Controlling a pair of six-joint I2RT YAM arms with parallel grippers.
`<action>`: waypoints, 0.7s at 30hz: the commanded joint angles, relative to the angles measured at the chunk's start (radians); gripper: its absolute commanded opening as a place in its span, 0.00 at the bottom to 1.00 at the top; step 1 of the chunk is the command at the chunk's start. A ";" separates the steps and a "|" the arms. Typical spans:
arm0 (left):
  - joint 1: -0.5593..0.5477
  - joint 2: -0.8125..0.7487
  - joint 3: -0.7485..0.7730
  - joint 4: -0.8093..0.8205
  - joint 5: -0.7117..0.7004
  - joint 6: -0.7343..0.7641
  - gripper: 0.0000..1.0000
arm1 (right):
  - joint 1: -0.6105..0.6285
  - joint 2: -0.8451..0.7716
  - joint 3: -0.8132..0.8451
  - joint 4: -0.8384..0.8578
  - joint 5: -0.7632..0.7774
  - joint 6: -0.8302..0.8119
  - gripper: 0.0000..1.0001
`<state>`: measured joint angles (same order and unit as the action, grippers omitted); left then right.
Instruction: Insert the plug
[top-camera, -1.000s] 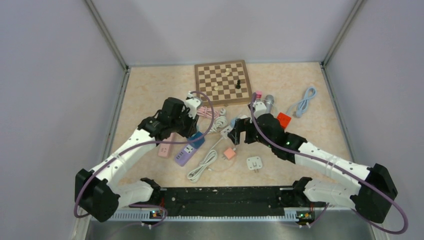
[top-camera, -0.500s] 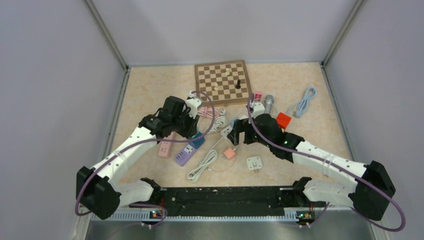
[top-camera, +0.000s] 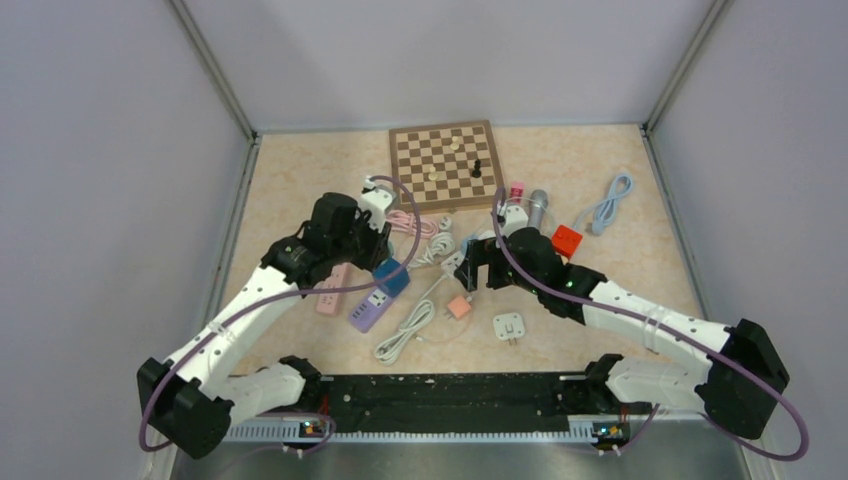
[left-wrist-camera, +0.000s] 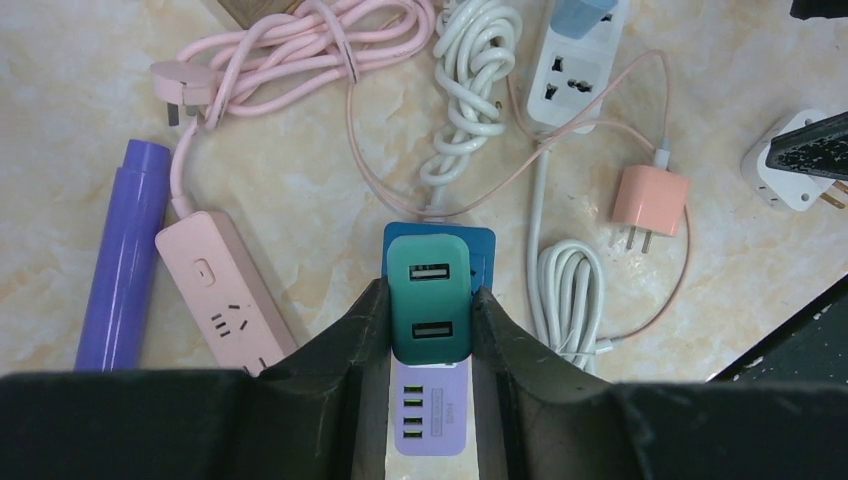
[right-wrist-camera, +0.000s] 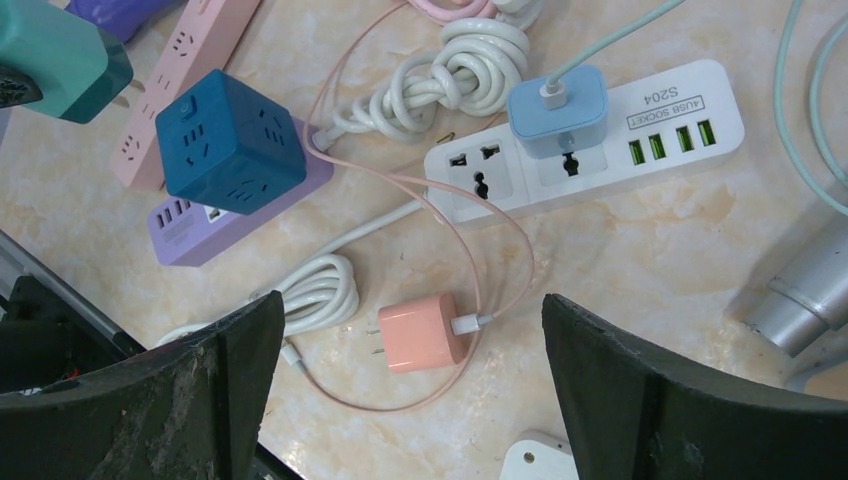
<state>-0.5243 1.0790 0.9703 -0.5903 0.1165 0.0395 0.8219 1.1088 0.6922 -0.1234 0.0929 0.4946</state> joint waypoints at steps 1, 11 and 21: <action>0.004 0.009 -0.020 0.053 0.030 0.009 0.00 | 0.007 0.005 0.026 0.016 -0.002 0.002 0.96; 0.003 0.039 -0.090 0.110 0.050 0.002 0.00 | 0.008 0.003 0.023 0.010 0.001 0.004 0.96; 0.004 -0.021 -0.135 0.152 0.023 0.002 0.00 | 0.008 -0.001 0.018 0.010 -0.003 0.012 0.96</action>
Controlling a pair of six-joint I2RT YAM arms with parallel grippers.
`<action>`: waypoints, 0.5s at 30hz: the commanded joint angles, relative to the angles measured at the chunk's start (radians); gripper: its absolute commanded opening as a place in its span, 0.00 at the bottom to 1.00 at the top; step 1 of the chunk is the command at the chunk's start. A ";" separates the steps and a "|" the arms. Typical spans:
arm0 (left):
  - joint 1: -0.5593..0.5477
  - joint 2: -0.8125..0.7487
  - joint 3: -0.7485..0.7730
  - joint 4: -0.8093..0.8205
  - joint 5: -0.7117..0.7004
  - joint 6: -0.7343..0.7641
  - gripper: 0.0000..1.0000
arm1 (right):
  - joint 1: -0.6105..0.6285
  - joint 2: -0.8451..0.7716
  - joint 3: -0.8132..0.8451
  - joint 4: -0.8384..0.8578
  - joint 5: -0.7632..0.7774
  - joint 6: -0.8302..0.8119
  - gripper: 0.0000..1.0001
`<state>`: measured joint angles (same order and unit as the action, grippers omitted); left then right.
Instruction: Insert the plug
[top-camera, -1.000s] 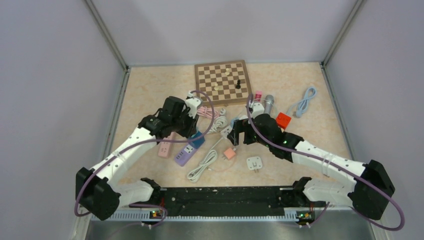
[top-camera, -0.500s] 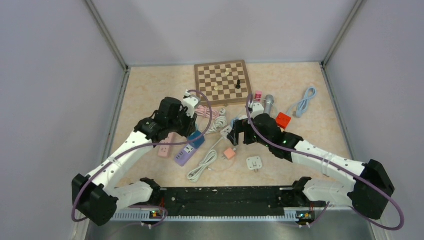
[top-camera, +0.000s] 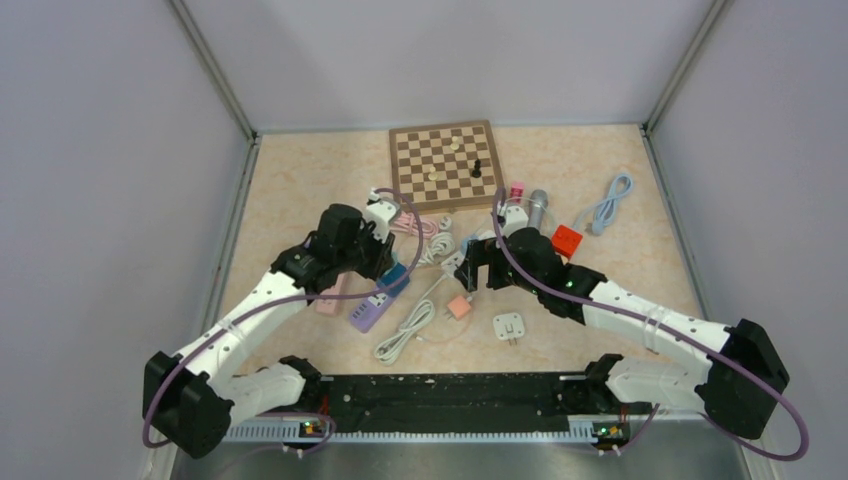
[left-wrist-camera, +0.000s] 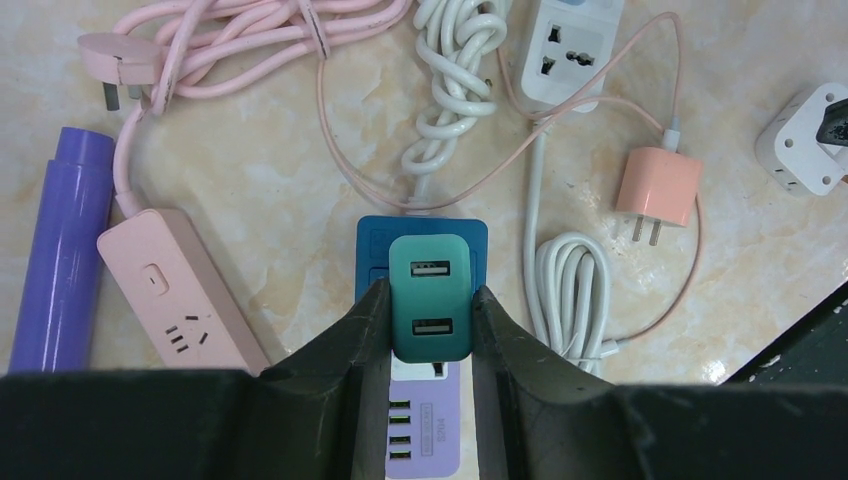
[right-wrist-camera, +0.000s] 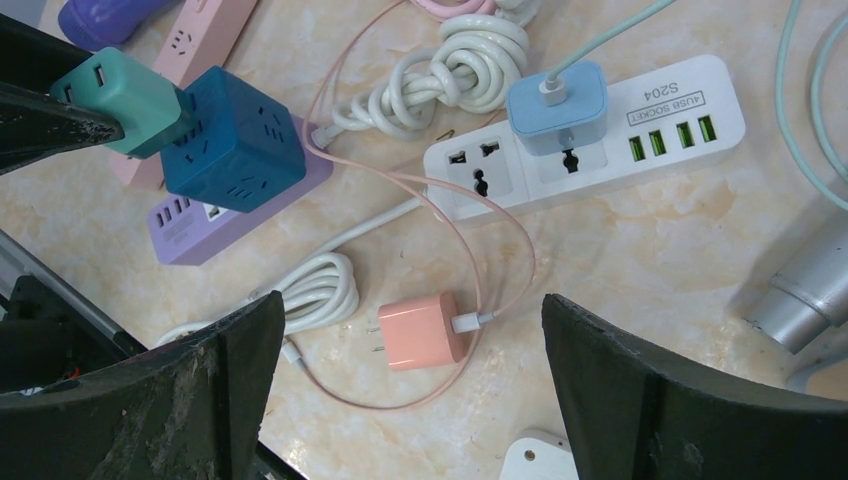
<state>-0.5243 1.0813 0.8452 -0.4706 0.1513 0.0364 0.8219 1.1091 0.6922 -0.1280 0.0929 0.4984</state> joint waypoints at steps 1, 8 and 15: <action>0.004 -0.028 -0.001 0.028 -0.011 0.005 0.00 | 0.007 -0.001 0.018 0.015 -0.003 0.010 0.96; 0.005 -0.055 0.023 0.041 -0.006 -0.006 0.00 | 0.007 0.003 0.017 0.019 -0.009 0.013 0.96; 0.005 -0.033 -0.007 0.080 0.006 -0.019 0.00 | 0.007 0.002 0.014 0.016 -0.013 0.013 0.96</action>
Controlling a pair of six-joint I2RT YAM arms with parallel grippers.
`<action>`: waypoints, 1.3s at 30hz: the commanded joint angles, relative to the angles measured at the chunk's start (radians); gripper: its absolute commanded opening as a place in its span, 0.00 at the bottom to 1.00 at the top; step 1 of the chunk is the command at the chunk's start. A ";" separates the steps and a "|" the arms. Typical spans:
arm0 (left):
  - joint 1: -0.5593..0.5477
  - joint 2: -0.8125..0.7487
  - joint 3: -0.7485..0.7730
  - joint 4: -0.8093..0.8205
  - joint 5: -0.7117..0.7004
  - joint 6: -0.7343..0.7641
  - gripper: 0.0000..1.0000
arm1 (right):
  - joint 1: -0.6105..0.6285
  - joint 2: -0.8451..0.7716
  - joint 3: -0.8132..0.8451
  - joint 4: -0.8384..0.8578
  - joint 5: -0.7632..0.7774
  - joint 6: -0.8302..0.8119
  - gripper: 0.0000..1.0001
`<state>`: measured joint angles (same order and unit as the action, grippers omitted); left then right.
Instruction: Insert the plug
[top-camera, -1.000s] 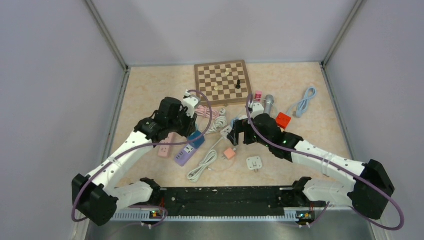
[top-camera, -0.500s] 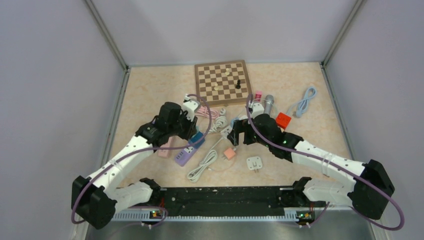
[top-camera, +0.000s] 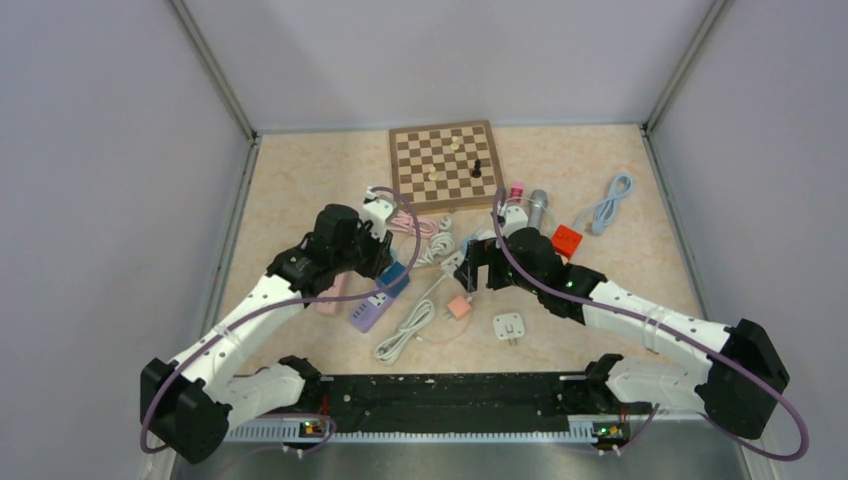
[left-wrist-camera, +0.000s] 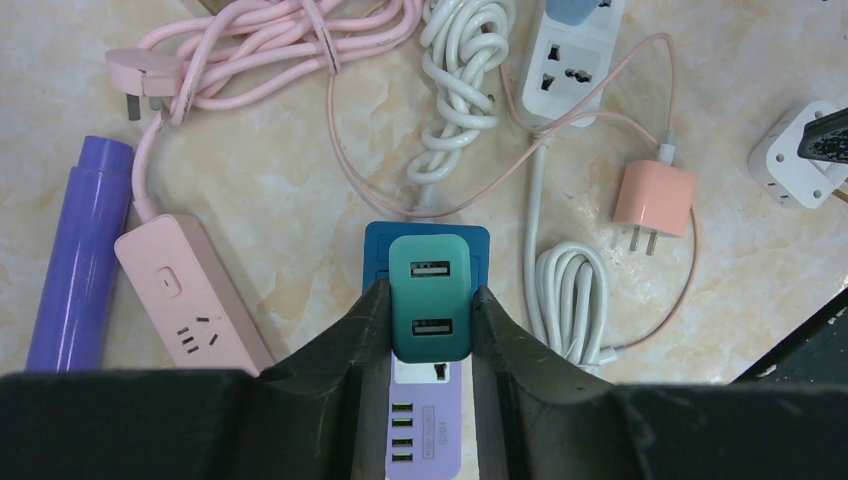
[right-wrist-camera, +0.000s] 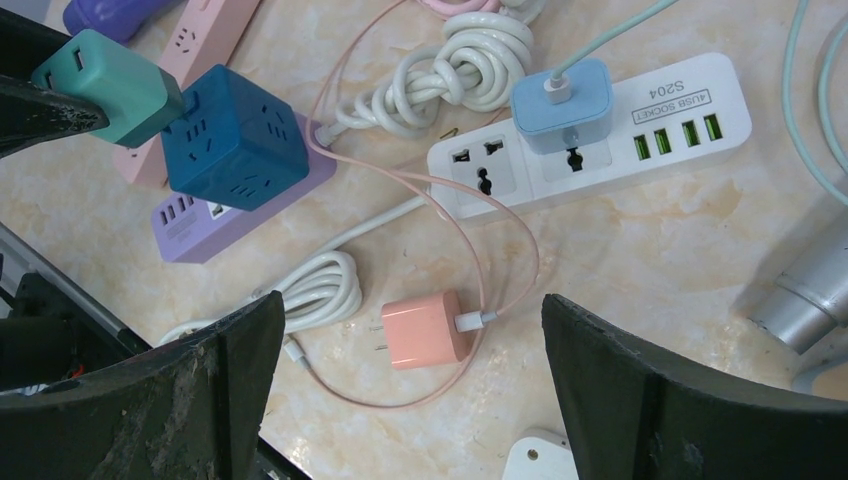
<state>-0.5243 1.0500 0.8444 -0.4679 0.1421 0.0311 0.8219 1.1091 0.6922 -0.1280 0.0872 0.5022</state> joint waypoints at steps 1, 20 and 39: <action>0.005 0.001 -0.012 0.084 0.018 -0.016 0.00 | 0.007 0.002 0.013 0.015 -0.006 0.011 0.96; 0.004 -0.004 -0.092 0.096 0.013 -0.019 0.00 | 0.007 0.006 0.009 0.012 -0.007 0.009 0.96; 0.004 -0.023 -0.199 0.099 0.073 0.026 0.00 | 0.007 0.004 0.013 0.014 0.003 -0.001 0.96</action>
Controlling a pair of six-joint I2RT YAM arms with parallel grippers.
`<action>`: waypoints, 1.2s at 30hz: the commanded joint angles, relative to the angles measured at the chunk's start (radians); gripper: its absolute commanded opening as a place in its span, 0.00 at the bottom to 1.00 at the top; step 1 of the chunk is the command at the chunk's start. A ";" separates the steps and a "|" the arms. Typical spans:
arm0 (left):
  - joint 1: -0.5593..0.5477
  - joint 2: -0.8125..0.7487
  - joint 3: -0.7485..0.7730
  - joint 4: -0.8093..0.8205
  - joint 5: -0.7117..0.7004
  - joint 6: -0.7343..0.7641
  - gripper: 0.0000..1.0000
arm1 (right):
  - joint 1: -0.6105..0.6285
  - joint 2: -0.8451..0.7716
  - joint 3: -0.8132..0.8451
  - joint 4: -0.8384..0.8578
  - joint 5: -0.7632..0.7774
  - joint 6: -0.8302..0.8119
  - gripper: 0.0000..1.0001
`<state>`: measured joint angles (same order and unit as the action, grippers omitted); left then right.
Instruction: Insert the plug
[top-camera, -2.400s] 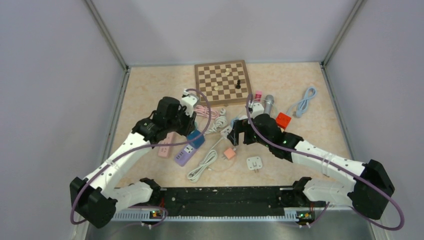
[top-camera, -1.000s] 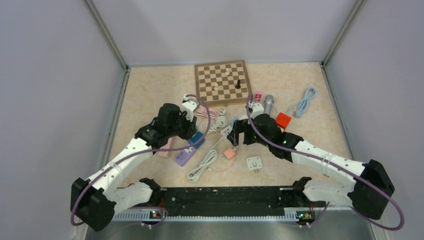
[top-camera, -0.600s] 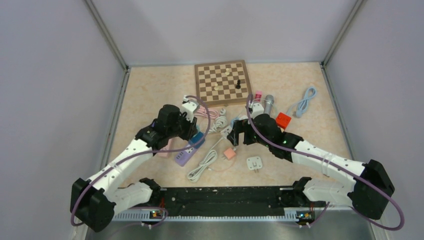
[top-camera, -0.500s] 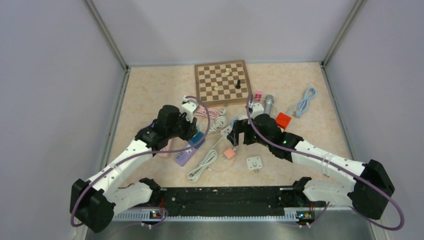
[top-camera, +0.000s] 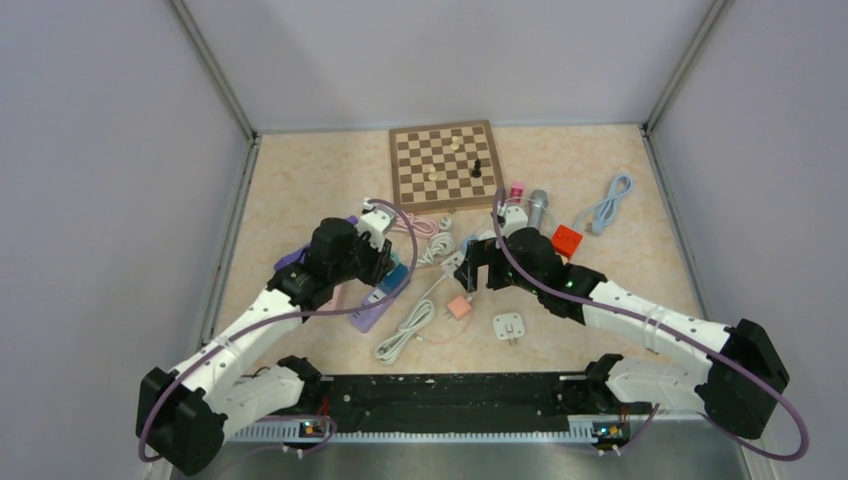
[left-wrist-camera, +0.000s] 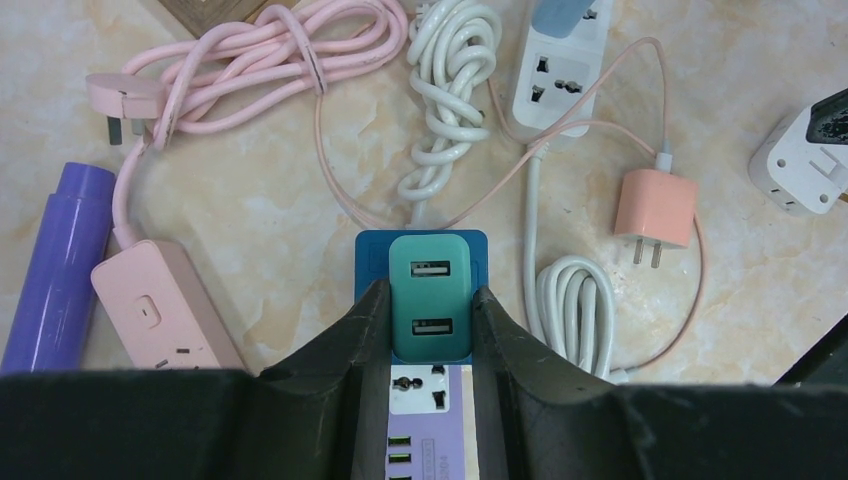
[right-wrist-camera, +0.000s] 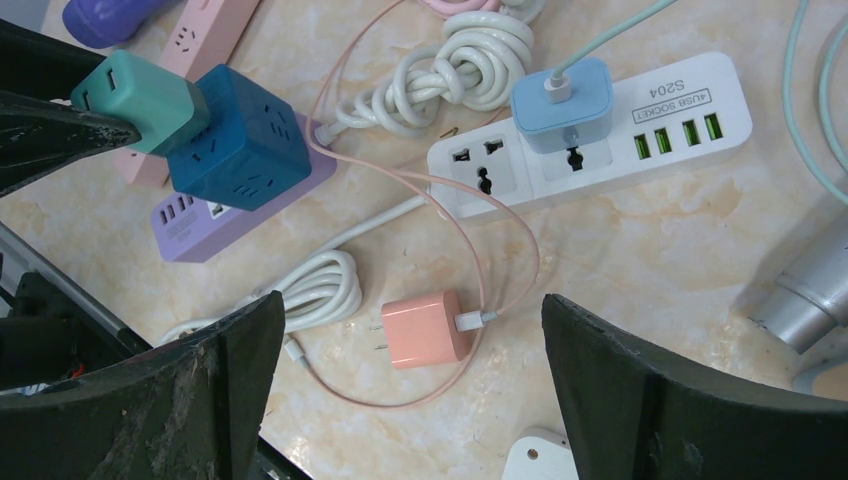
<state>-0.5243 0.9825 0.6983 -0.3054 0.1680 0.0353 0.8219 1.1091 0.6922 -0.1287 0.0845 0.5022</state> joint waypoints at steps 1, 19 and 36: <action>0.004 0.049 -0.057 -0.052 0.022 0.010 0.00 | 0.006 0.006 0.013 0.020 0.006 -0.002 0.96; 0.029 0.099 -0.045 -0.133 0.006 0.199 0.00 | 0.007 0.168 0.128 0.085 -0.073 -0.049 0.96; 0.098 -0.031 -0.072 -0.052 0.077 0.180 0.70 | 0.007 0.189 0.200 0.057 -0.081 -0.089 0.99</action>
<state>-0.4393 0.9916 0.6773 -0.2974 0.2989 0.2153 0.8219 1.2903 0.8185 -0.0982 0.0177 0.4400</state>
